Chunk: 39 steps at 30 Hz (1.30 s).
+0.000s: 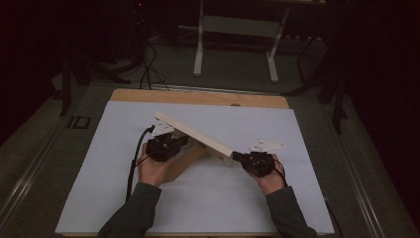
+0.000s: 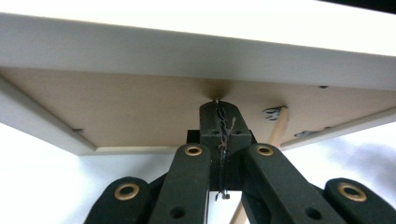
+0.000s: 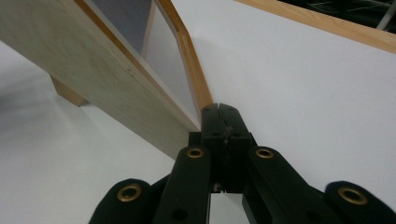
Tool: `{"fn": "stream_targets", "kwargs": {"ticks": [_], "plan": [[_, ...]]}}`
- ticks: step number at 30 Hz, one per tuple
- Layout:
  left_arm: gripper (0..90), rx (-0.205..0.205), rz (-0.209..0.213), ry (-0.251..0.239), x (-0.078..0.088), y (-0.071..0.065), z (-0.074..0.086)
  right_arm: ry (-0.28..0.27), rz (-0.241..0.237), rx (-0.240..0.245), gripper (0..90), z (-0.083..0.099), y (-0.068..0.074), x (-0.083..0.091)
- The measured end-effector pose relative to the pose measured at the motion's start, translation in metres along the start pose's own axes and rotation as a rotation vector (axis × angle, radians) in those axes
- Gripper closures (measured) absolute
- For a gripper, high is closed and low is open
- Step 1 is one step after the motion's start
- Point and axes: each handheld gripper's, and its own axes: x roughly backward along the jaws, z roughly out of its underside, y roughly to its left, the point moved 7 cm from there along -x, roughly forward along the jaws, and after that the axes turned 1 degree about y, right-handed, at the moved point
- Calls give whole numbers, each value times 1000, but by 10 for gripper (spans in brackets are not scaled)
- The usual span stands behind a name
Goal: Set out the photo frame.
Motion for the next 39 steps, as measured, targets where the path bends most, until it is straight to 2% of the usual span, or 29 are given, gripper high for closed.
{"fn": "stream_targets", "kwargs": {"ticks": [15,27,39], "plan": [[900,-53,24,6,3,-19,-9,0,-7,14,900,-1,5,0],[900,-74,36,16,0,-26,-8,-1,-14,24,900,-3,10,0],[900,-83,37,25,-3,-27,-7,0,-23,40,900,-4,14,-1]]}}
